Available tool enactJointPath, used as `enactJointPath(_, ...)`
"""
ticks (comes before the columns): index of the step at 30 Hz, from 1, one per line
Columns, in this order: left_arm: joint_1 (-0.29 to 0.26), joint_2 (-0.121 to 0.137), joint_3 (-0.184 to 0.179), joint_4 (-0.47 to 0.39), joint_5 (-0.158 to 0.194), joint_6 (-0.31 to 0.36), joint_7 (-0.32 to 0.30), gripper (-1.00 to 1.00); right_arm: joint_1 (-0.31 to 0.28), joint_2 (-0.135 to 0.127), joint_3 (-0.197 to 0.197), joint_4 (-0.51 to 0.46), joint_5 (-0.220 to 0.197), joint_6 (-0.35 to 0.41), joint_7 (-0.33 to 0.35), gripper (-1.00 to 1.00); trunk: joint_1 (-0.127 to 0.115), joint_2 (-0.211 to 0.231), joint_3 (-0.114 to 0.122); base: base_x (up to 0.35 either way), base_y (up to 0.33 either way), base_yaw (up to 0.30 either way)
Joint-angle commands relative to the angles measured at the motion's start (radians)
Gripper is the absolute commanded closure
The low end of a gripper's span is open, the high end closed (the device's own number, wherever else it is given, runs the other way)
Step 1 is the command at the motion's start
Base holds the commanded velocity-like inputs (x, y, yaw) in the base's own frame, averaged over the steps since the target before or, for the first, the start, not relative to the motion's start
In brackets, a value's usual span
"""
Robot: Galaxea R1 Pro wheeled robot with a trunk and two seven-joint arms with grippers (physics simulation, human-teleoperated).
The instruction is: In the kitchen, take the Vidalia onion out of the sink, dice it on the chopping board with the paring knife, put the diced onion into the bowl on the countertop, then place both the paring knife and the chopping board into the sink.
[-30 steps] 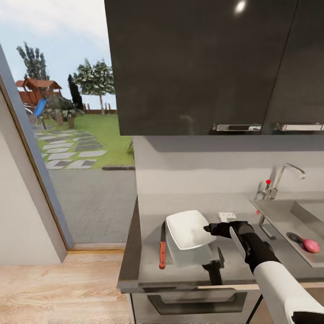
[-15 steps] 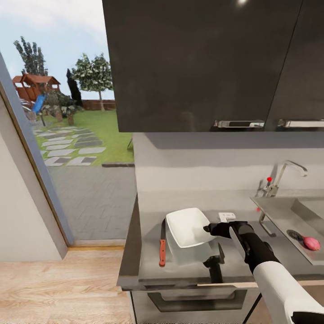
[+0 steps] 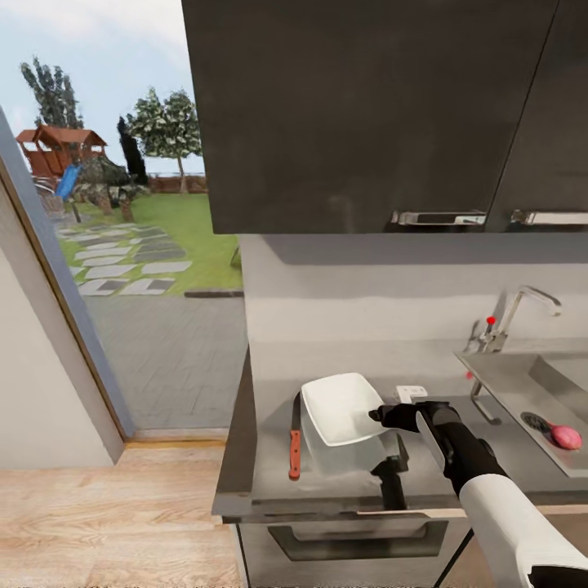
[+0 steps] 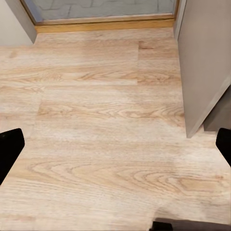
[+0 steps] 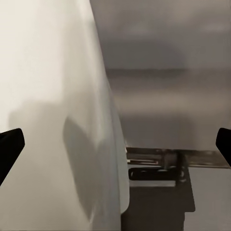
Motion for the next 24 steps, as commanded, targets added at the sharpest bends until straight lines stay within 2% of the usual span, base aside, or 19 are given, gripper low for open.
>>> enactJointPath(1,0.000,0.000,0.000,-0.002,0.002,-0.001,0.000,-1.00,-0.001,0.000,-0.001,-0.001,0.000,0.005,0.004,-1.00,0.001,-0.002,-0.004,0.000,0.000,0.000)
enactJointPath(23,0.000,0.000,0.000,-0.002,0.002,-0.001,0.000,-1.00,-0.001,0.000,-0.002,-0.001,0.000,0.005,0.004,-1.00,0.001,-0.002,-0.007,0.000,0.000,0.000)
enactJointPath(24,0.000,0.000,0.000,-0.002,0.002,-0.001,0.000,-1.00,-0.001,0.000,-0.002,-0.001,0.000,0.005,0.004,1.00,0.001,-0.002,-0.007,0.000,0.000,0.000)
